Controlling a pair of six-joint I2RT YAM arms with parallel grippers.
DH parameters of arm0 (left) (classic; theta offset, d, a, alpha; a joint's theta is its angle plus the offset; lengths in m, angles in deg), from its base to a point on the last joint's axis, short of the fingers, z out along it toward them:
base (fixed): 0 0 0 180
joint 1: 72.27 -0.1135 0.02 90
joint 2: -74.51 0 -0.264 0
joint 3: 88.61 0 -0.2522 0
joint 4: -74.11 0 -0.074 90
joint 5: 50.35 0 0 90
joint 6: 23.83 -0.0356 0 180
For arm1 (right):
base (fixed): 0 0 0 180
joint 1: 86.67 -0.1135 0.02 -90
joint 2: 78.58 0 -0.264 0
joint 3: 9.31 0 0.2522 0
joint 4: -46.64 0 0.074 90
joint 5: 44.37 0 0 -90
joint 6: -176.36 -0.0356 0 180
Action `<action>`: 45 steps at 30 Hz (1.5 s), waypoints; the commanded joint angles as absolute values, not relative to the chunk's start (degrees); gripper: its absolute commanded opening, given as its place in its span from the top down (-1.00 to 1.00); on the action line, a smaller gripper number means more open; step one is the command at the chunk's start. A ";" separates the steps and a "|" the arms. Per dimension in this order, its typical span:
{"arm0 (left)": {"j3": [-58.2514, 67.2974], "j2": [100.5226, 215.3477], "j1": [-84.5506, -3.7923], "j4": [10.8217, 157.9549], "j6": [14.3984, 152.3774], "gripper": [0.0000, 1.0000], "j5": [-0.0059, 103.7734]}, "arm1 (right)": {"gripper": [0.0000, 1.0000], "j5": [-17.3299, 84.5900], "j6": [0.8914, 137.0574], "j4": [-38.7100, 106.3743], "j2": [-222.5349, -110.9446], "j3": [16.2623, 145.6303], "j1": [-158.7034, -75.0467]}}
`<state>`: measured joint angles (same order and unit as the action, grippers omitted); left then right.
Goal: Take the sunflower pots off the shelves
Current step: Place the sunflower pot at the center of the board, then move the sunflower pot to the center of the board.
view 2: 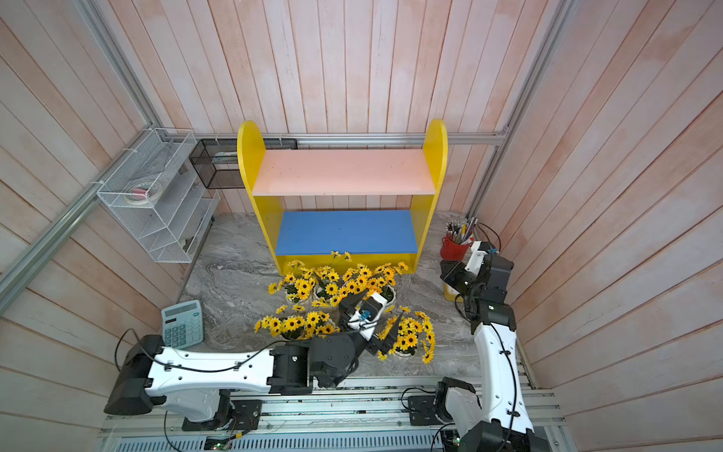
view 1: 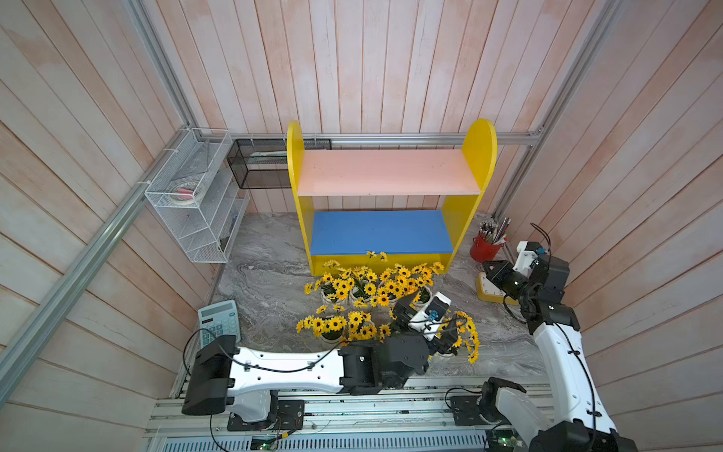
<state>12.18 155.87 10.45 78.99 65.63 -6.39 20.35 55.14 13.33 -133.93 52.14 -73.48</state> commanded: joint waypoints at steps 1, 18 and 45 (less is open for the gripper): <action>11.73 149.11 6.92 91.21 69.98 -0.92 -2.95 | 0.71 30.07 61.14 -1.10 -134.40 54.82 -74.05; 22.59 125.73 -2.54 107.56 85.24 -0.98 -2.58 | 1.00 37.79 61.47 -16.06 -147.34 53.29 -78.65; 25.07 123.84 -15.23 107.90 83.92 -0.99 10.39 | 1.00 27.41 47.34 -17.51 -138.86 36.04 -91.15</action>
